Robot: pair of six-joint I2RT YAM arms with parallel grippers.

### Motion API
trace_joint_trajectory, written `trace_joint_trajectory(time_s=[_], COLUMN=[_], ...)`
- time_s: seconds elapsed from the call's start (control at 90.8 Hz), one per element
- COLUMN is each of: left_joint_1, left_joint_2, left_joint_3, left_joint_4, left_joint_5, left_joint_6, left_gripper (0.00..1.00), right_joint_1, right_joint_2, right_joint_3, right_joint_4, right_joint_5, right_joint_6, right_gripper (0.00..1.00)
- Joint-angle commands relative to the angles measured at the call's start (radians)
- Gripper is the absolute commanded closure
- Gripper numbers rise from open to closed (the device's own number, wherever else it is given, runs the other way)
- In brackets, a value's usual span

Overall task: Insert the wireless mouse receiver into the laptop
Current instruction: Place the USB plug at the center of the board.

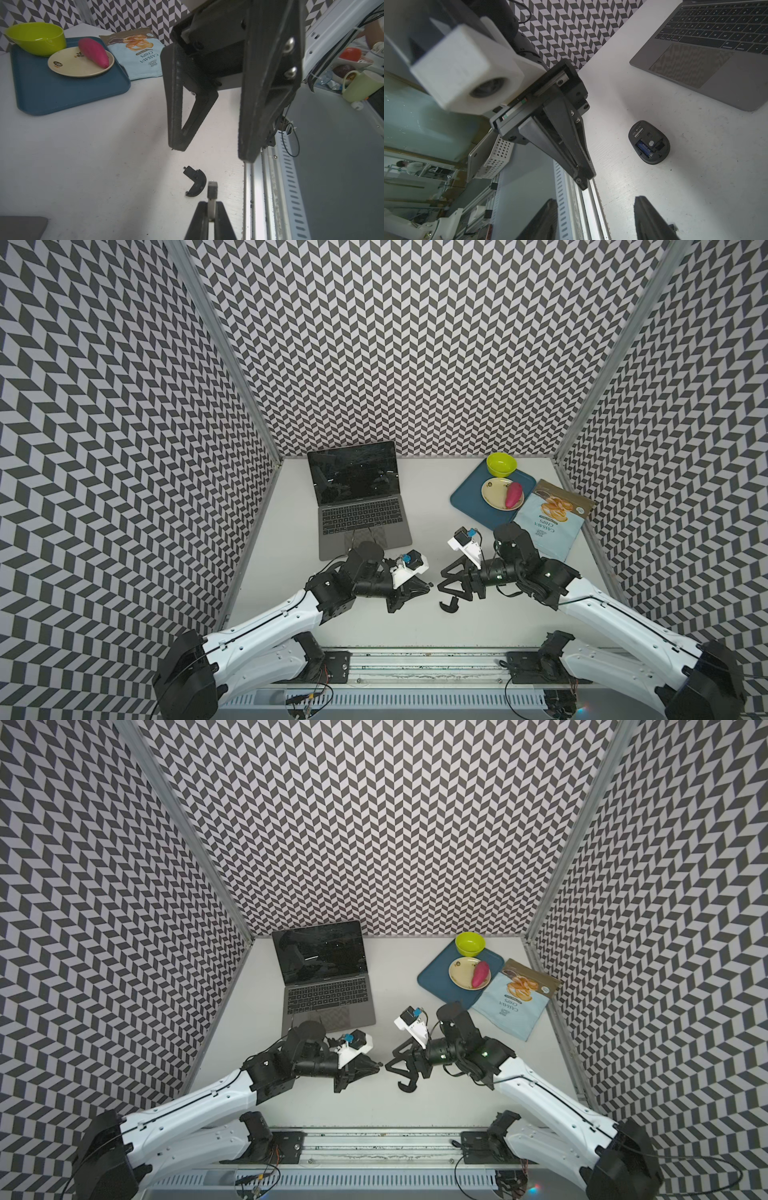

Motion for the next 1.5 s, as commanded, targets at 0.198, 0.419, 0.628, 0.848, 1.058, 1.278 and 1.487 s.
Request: trace_joint_trajectory(time_s=[0.198, 0.419, 0.628, 0.848, 1.058, 1.278, 1.487], left_joint_1=[0.019, 0.023, 0.028, 0.136, 0.319, 0.487, 0.524], left_joint_2=[0.013, 0.014, 0.012, -0.084, -0.227, -0.172, -0.131], left_joint_3=[0.008, 0.014, 0.009, -0.07, -0.139, -0.138, -0.107], left_joint_4=[0.002, -0.004, 0.007, 0.112, 0.167, 0.136, 0.087], left_joint_5=[0.132, 0.137, 0.135, 0.033, -0.244, -0.297, -0.356], left_joint_6=[-0.042, -0.043, -0.062, -0.179, -0.352, -0.497, -0.499], left_gripper=[0.89, 0.89, 0.83, 0.16, 0.0, 0.0, 0.01], right_joint_1=[0.096, 0.109, 0.111, 0.059, 0.01, 0.011, 0.011], right_joint_2=[0.029, 0.06, 0.059, 0.094, 0.283, 0.46, 0.535], right_joint_3=[0.036, 0.054, 0.047, -0.03, -0.065, -0.029, -0.022], right_joint_4=[0.111, 0.089, 0.103, 0.152, 0.227, 0.235, 0.164], right_joint_5=[0.021, 0.006, 0.033, 0.323, 0.403, 0.486, 0.583], right_joint_6=[-0.034, -0.053, -0.027, 0.23, 0.418, 0.449, 0.409], right_gripper=[0.56, 0.76, 1.0, 1.0, 1.0, 1.0, 0.93])
